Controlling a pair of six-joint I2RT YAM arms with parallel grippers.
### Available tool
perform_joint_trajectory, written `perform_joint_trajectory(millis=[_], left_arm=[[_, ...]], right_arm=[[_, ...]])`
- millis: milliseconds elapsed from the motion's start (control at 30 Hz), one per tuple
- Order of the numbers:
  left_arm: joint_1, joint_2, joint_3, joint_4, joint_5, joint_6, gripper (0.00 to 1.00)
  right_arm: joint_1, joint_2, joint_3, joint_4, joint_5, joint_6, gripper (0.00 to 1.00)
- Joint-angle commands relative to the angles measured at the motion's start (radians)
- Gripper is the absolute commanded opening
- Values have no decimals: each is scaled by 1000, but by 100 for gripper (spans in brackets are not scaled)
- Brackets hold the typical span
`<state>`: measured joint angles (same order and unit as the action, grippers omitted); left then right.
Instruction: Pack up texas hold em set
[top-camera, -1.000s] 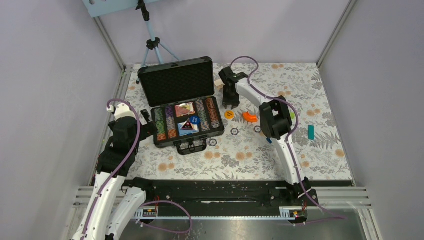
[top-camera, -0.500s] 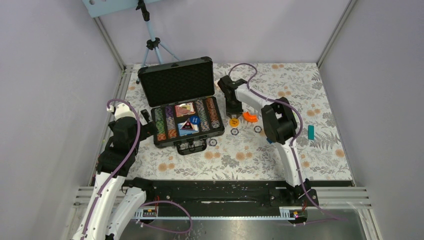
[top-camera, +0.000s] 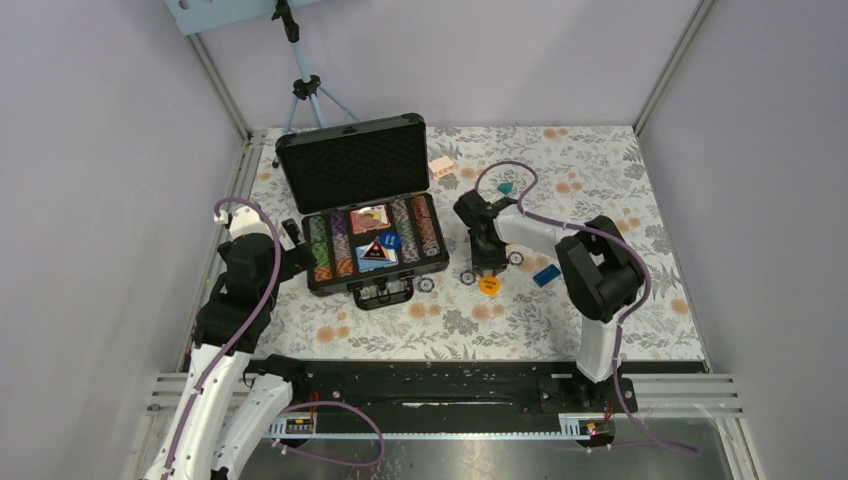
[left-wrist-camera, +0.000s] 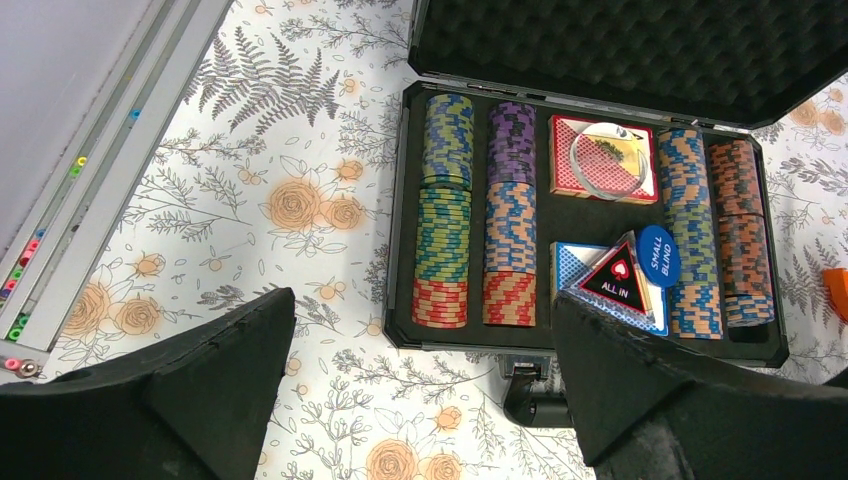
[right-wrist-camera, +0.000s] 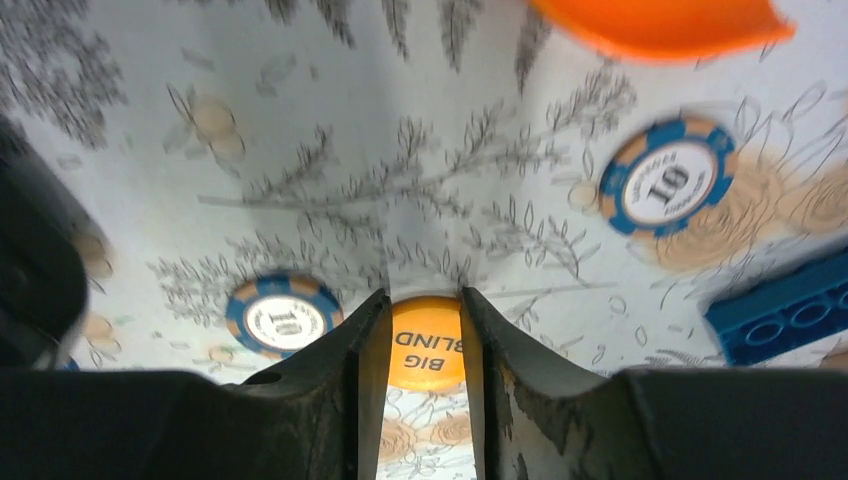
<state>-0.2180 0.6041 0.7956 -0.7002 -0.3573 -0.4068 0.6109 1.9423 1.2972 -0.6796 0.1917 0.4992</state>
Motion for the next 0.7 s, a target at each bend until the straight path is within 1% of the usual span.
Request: perform_joint_trajectory(millis=[0, 100, 233, 300, 367, 433, 667], left_arm=[[-4, -3, -2, 51, 16, 16, 99], [-4, -4, -2, 50, 17, 16, 99], [-4, -3, -3, 51, 23, 16, 99], [-6, -3, -2, 52, 23, 16, 99], [-6, -3, -2, 51, 26, 16, 99], [-5, -3, -2, 52, 25, 16, 99], [-8, -6, -2, 51, 29, 16, 99]], right_arm=[[42, -52, -157, 29, -51, 64, 39], [66, -107, -250, 61, -69, 103, 39], [81, -155, -318, 74, -54, 128, 40], [80, -166, -320, 73, -30, 129, 44], [81, -165, -310, 72, -18, 128, 52], [82, -153, -297, 61, -17, 126, 56], [92, -167, -327, 54, -29, 146, 63]])
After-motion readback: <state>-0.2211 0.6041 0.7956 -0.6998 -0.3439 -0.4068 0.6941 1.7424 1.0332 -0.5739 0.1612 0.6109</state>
